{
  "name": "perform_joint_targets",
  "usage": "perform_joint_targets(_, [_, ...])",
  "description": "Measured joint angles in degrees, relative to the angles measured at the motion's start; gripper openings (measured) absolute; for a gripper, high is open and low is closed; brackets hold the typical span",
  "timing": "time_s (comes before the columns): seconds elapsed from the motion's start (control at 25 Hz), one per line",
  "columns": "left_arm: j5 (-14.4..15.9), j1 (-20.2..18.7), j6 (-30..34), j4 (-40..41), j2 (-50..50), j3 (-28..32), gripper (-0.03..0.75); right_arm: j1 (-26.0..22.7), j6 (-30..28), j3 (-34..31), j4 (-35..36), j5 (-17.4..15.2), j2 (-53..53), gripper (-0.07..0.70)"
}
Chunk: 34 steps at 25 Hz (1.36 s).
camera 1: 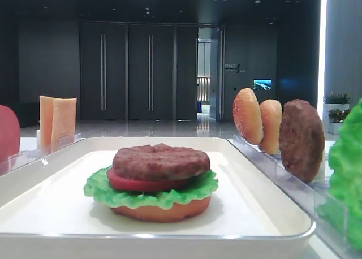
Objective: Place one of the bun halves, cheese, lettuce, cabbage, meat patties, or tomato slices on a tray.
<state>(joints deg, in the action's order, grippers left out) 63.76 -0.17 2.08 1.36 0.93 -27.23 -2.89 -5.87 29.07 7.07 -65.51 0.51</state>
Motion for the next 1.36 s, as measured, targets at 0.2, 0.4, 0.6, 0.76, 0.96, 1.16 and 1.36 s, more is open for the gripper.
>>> perform_joint_targets(0.2, [0.00, 0.00, 0.00, 0.00, 0.00, 0.00, -0.007, 0.00, 0.00, 0.00, 0.00, 0.20, 0.00, 0.435])
perform_joint_targets(0.4, [0.00, 0.00, 0.00, 0.00, 0.00, 0.00, -0.007, 0.00, 0.00, -0.04, 0.00, 0.20, 0.00, 0.435])
perform_joint_targets(0.6, [0.00, 0.00, 0.00, 0.00, 0.00, 0.00, -0.007, 0.00, -0.02, -0.04, 0.07, 0.20, 0.00, 0.435])
perform_joint_targets(0.76, [0.00, 0.00, 0.00, 0.00, 0.00, 0.00, -0.007, 0.00, -0.07, -0.04, 0.07, 0.20, 0.00, 0.435])
perform_joint_targets(0.96, [0.00, 0.00, 0.00, 0.00, 0.00, 0.00, -0.007, 0.05, -0.07, -0.04, 0.07, 0.20, 0.00, 0.435])
perform_joint_targets(1.16, [0.00, 0.00, 0.00, 0.00, 0.00, 0.00, -0.007, 0.05, -0.09, -0.04, 0.08, 0.20, 0.00, 0.435])
perform_joint_targets(1.36, [0.00, 0.00, 0.00, 0.00, 0.00, 0.00, -0.007, 0.05, -0.13, -0.04, 0.19, 0.20, 0.00, 0.435])
